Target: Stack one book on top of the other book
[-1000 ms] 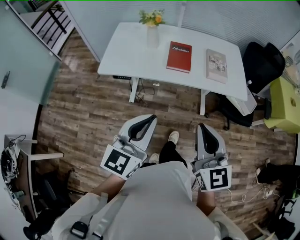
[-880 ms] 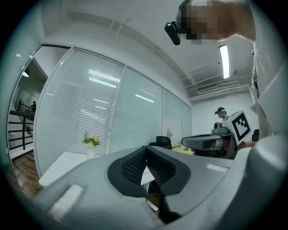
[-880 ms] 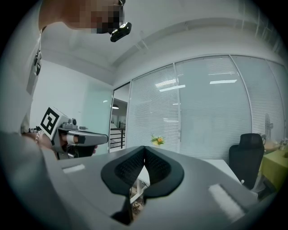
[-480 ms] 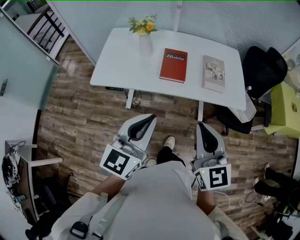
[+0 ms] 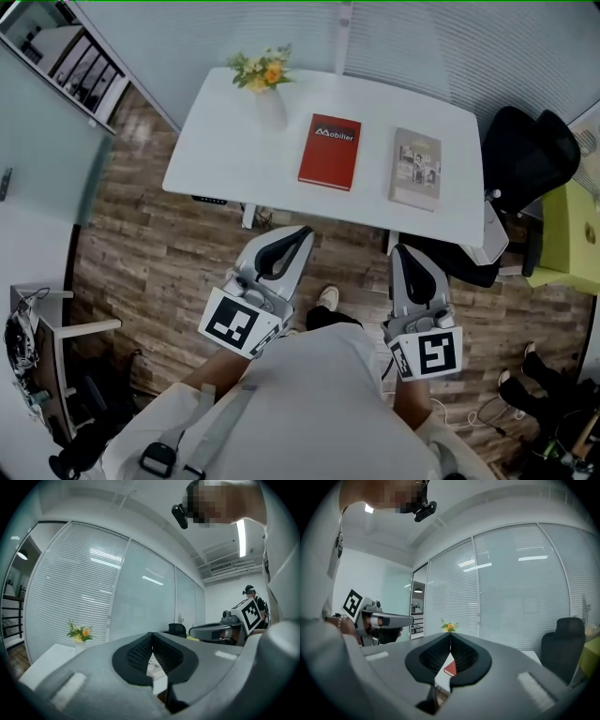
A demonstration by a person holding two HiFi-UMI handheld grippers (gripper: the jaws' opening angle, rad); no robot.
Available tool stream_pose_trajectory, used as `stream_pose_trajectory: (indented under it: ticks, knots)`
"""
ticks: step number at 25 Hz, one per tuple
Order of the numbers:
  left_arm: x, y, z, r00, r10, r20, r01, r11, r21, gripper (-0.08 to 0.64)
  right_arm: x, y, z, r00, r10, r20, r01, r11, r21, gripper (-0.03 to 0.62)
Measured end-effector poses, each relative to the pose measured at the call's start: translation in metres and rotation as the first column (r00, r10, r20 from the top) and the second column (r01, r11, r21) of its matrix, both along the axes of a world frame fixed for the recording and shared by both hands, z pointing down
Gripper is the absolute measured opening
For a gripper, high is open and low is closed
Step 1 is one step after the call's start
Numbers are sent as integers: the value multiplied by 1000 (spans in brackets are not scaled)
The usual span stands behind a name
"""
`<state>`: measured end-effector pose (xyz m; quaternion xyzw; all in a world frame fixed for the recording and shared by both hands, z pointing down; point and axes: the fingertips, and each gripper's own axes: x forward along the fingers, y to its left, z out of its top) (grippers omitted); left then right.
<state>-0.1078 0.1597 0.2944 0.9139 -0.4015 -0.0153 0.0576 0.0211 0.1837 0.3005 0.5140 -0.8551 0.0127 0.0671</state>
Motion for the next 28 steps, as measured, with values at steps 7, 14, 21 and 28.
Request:
stream_pose_trajectory:
  ticks: [7,14,21,28]
  knots:
    - [37,-42,7,1000,-14,7,14,1000,-11,3,37,-39,6,1000,-13,5,13,1000,-13,6]
    - [52,-58,15,1000,-13,7,13,999,-35,3,49,-59,14,1000,-25,11,25,999,-29,6]
    - [54,-82,21,1000,-17,12,17,999,-39,3,50,-79,18,999,-31,13,32,999,-32,5]
    - [46,-122,19,1000,-13,6,13,999,-31,3,36,-120,14,999,-45,0,45,999,-23,5]
